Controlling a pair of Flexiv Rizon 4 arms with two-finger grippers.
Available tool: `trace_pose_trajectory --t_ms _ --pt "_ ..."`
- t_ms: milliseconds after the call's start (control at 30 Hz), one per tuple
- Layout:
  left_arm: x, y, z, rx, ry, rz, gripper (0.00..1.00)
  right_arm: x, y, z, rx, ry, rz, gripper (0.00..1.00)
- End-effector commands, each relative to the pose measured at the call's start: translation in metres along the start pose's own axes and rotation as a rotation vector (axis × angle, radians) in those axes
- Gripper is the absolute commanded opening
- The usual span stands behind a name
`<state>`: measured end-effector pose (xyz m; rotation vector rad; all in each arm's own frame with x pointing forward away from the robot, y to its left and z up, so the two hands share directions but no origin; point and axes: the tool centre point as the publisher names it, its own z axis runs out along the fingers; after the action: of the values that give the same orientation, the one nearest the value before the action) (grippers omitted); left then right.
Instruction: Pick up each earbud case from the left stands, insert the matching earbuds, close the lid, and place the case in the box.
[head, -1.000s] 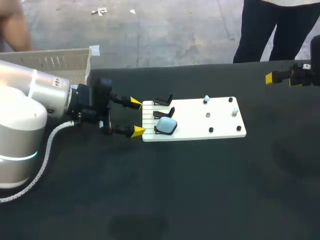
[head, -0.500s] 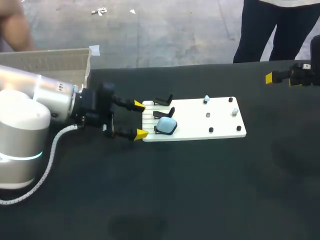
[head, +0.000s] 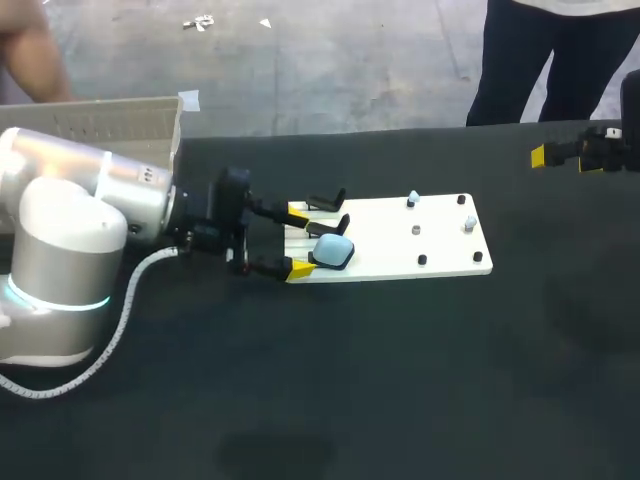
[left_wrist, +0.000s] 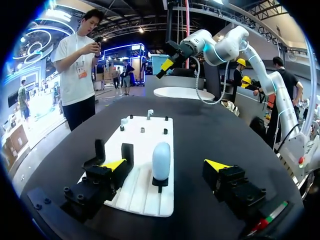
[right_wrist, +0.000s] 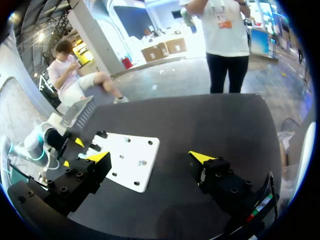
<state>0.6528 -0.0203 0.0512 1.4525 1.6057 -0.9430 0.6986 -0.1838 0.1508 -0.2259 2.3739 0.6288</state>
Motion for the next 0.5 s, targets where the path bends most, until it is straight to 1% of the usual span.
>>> trace_pose_trajectory --t_ms 33,467,500 --pt "0.002 0.006 0.012 0.004 0.001 -0.001 1.0 0.0 -0.001 0.001 -0.002 0.0 -0.001 1.0" --pt "0.005 0.002 0.025 0.009 -0.001 0.0 1.0 0.0 -0.001 0.001 -0.002 0.0 -0.001 1.0" --pt "0.005 0.002 0.027 0.008 -0.001 0.0 0.94 0.0 -0.001 0.001 -0.002 0.0 -0.001 1.0"
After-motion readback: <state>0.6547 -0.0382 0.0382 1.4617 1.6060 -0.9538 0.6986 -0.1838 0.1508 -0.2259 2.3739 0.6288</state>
